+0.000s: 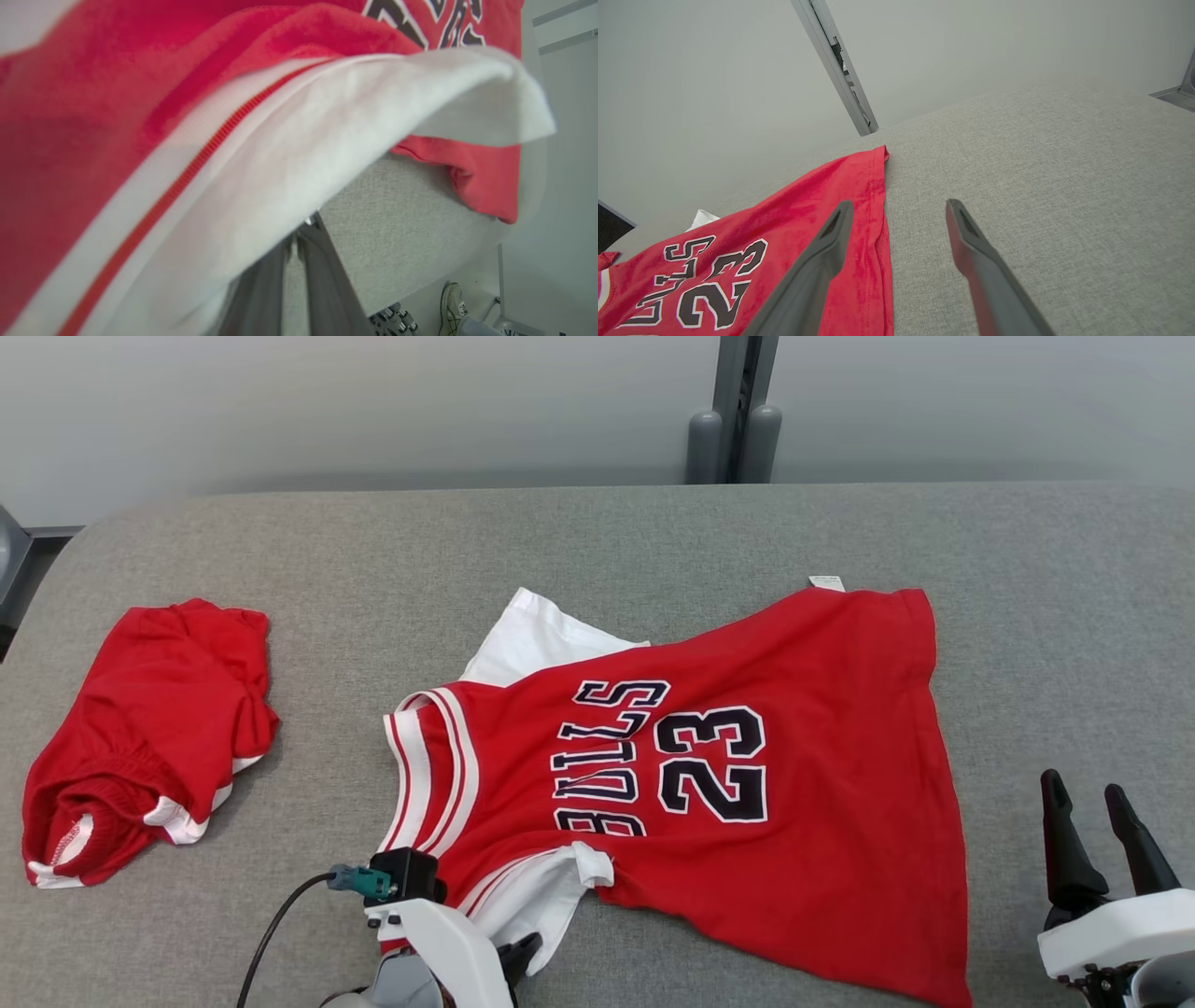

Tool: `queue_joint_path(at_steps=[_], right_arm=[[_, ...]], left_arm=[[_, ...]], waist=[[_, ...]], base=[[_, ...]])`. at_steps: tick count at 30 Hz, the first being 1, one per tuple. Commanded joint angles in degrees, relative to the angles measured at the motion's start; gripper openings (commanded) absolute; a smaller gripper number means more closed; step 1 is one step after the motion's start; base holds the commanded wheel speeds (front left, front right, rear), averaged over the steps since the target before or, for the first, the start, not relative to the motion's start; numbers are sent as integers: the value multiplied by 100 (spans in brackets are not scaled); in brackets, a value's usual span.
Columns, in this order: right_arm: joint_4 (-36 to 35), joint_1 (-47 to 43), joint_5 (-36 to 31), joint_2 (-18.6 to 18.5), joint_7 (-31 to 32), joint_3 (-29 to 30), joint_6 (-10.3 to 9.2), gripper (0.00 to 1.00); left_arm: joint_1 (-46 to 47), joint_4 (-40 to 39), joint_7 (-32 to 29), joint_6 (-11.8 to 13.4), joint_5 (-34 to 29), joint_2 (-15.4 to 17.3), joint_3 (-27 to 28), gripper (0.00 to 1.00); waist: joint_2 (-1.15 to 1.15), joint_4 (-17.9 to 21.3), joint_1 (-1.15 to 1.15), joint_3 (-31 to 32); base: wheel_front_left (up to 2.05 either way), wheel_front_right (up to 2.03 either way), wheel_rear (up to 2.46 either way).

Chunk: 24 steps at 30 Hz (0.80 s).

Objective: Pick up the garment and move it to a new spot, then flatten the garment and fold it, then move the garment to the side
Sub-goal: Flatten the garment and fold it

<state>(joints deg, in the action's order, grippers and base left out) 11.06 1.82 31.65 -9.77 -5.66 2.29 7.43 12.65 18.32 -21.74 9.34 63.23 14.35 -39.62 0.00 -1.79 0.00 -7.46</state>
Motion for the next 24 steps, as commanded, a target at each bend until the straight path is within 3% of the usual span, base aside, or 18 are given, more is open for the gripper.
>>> queue_joint_path(at_steps=[1, 7, 17, 24], right_arm=[[2, 18, 6, -25, -43, 32, 11, 100], [4, -64, 25, -17, -65, 91, 11, 100], [-1, -177, 37, -72, -5, 181, 12, 100], [-45, -190, 3, -86, 51, 207, 12, 100]], left_arm=[[-9, 11, -34, -28, 19, 52, -11, 0], [-216, -525, -132, -19, -83, 522, 3, 0], [-970, -2135, -1074, 296, 162, 1894, 2, 0], [-1156, -2202, -1237, 519, 197, 2230, 73, 0]], waist=[[0, -18, 0, 10], [0, -98, 0, 38], [0, -239, 0, 155], [0, -260, 0, 172]], base=[[0, 0, 0], [0, 0, 0], [0, 0, 0], [0, 0, 0]])
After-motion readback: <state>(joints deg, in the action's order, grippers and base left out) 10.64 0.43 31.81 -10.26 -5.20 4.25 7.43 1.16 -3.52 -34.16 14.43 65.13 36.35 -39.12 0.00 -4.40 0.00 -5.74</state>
